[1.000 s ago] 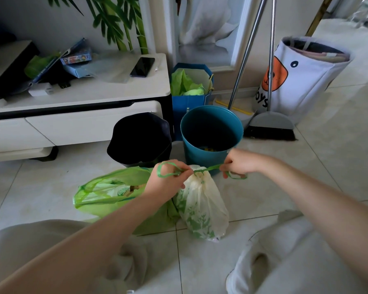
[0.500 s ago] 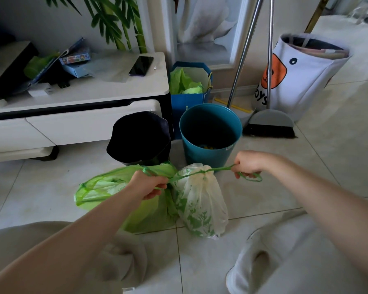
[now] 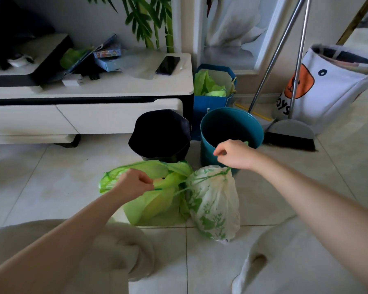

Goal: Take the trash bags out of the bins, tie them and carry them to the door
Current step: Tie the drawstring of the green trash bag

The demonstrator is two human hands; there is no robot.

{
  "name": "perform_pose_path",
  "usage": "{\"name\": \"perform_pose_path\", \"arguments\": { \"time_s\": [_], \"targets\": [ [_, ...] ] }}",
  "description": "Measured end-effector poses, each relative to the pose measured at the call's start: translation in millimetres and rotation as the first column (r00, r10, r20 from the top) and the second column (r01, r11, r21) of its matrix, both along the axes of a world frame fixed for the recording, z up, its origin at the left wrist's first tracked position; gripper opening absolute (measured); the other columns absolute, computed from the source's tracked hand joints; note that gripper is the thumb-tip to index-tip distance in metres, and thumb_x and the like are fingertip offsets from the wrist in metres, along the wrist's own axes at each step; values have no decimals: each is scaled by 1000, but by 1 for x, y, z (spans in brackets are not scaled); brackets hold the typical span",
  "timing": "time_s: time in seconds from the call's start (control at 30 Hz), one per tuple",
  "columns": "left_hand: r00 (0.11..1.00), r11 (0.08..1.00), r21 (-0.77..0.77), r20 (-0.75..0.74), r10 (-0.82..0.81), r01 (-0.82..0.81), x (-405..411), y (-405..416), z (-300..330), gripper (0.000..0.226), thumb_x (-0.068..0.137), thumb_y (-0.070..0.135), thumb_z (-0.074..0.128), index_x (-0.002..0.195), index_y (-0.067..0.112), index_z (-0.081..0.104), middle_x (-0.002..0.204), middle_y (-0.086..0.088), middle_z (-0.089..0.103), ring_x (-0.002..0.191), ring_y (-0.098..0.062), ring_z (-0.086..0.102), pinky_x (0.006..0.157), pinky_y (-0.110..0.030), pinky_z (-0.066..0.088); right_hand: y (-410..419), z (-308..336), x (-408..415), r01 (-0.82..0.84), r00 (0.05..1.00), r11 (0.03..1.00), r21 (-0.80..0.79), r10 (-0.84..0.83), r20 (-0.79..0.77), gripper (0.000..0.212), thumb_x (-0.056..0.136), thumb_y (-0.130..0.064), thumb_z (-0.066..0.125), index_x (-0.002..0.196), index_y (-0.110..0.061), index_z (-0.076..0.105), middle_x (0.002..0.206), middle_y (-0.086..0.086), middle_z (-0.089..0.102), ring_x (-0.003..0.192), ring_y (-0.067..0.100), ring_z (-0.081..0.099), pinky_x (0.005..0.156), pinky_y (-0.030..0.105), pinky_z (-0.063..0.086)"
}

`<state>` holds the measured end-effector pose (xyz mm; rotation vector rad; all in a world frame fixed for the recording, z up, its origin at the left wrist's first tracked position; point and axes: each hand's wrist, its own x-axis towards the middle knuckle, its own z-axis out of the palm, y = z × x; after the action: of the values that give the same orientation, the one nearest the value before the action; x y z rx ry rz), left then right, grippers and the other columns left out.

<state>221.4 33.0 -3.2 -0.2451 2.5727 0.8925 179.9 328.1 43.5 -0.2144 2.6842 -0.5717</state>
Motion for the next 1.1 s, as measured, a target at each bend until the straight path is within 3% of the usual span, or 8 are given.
{"name": "perform_pose_path", "arguments": {
  "time_s": [0.1,0.2,0.43,0.5,0.6,0.83,1.0,1.1],
  "targets": [
    [985,968,-227,-103,-137,110,-1,-25,-10,15,77,19,65,74,33,67,82,7,70,82,-18,66,68,-30,55,-31,-6,-8,-66,998,998,3,66,4,27,90,-17,48,106,-12,70,110,4,69,101,23,62,93,35,48],
    [909,858,-420,-149,-388,297,2,-36,-20,20,84,21,62,103,26,68,104,8,65,104,-16,57,77,-31,51,-57,-19,-19,-124,992,992,31,124,10,25,88,-17,49,96,-11,71,98,9,71,92,25,65,88,42,52],
    [778,710,-548,-158,-607,443,2,-24,-52,28,90,27,57,117,22,62,120,3,60,113,-19,51,88,-33,44,-104,-55,-36,-202,979,978,41,201,21,21,91,-25,51,95,-13,67,93,5,69,89,25,64,81,42,54],
    [767,669,-581,-115,-631,464,1,-22,-57,25,87,28,62,112,23,65,112,4,62,104,-20,58,78,-33,48,-115,-66,-42,-246,969,967,74,242,52,22,93,-26,51,102,-10,64,102,6,64,95,25,61,84,41,51],
    [760,620,-625,-64,-647,475,-5,-28,-68,23,63,20,81,82,28,71,80,8,66,65,-15,65,44,-26,49,-126,-82,-52,-338,936,930,142,317,153,28,93,-30,52,114,-12,58,121,9,52,112,30,52,93,43,45],
    [839,814,-413,-181,-513,409,-12,-32,-72,20,90,16,47,93,23,65,99,8,68,85,-21,62,65,-30,48,-143,-113,-66,-471,869,849,239,399,294,50,91,-32,56,140,-22,45,153,8,29,135,37,31,111,47,31],
    [873,831,-399,-127,-470,389,-9,-41,-62,16,94,24,44,96,25,59,88,3,68,76,-23,60,60,-29,42,-147,-103,-67,-340,932,938,75,325,163,32,92,-20,54,122,-9,59,123,12,60,103,28,60,85,38,51],
    [869,808,-417,-80,-489,416,-6,-41,-51,19,96,29,43,104,23,58,89,-2,67,78,-25,60,64,-31,45,-150,-95,-59,-314,949,949,20,313,32,14,92,-16,54,98,-8,63,96,9,66,62,14,55,53,24,41]
  ]
}}
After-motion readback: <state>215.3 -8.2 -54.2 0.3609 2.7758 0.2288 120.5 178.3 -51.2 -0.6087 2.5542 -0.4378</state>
